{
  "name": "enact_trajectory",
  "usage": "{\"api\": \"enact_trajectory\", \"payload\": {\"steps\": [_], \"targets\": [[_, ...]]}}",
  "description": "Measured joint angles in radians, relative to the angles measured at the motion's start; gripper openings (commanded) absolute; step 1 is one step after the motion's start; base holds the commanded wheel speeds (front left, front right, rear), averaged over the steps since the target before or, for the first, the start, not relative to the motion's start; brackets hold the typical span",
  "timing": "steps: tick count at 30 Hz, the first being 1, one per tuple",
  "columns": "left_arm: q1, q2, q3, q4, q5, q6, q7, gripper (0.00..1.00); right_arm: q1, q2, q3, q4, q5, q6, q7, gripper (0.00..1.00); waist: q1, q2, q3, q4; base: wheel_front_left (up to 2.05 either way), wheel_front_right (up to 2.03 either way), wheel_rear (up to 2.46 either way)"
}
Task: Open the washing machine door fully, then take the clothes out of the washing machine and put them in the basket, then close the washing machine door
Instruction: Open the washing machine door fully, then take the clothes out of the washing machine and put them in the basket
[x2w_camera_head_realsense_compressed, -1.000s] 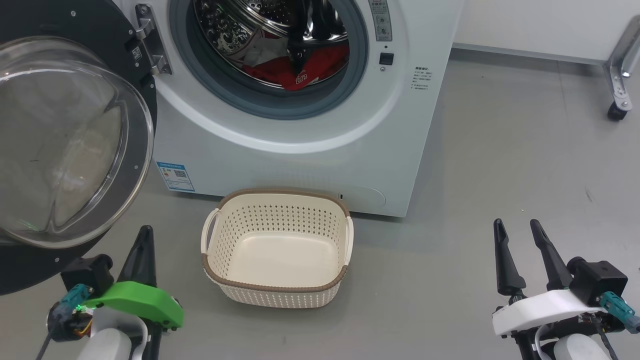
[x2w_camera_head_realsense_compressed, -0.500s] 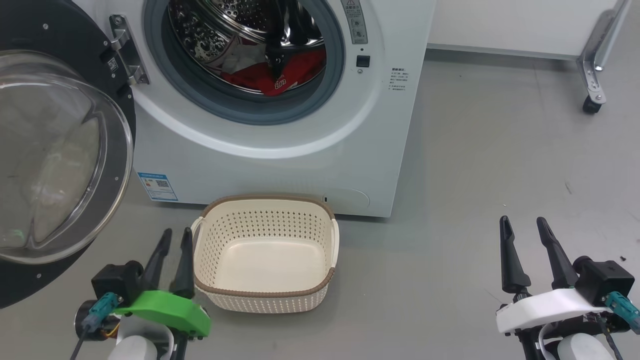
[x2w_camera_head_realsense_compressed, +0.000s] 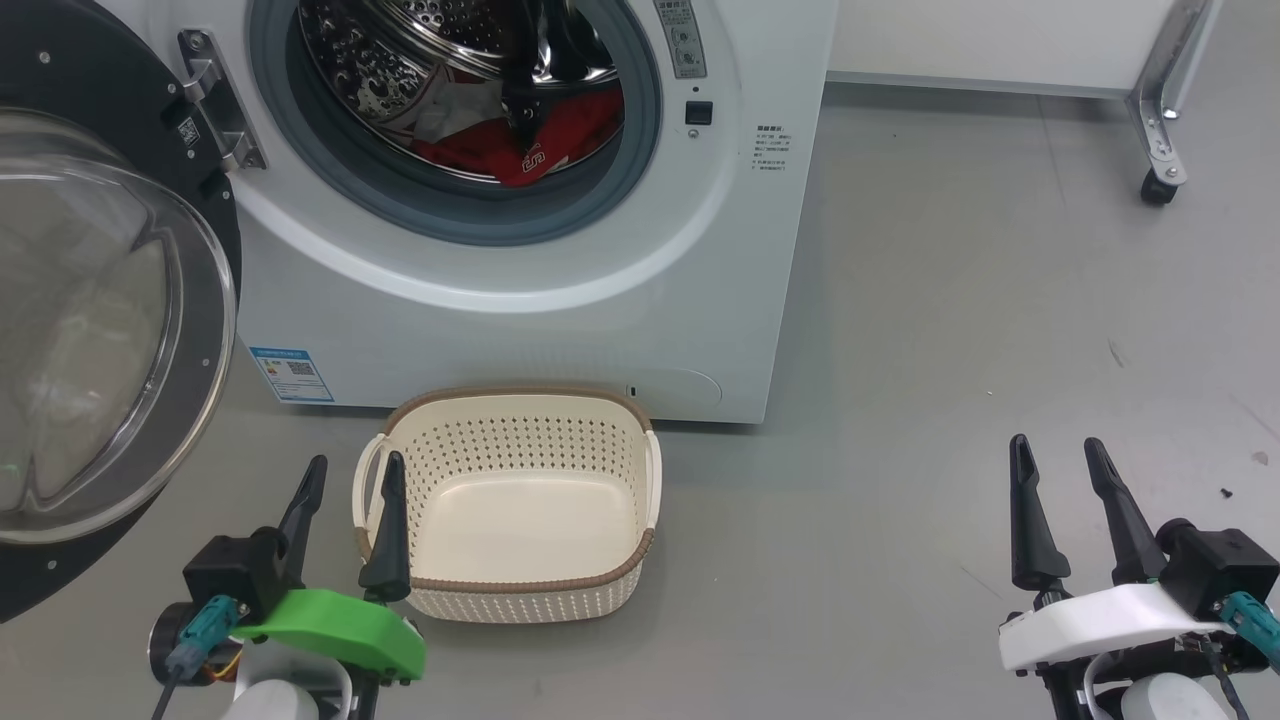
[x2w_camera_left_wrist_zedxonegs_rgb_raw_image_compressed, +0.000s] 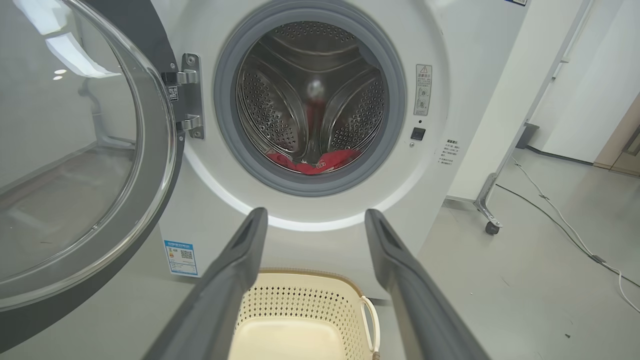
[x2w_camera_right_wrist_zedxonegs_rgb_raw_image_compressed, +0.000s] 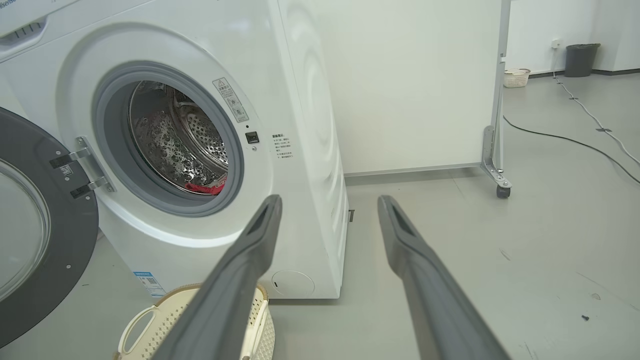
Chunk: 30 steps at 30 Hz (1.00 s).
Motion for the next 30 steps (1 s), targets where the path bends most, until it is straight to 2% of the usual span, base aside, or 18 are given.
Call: {"api": "enact_trajectory", "payload": {"steps": [30], "targets": [[0.041,-0.010,0.018,-0.046,0.030,0.000,0.000,1.00,0.001,0.001,0.000,-0.005,-0.002,0.000,0.000,1.00,0.0000,0.0000,0.013,0.013,0.00,0.00,0.00]]}}
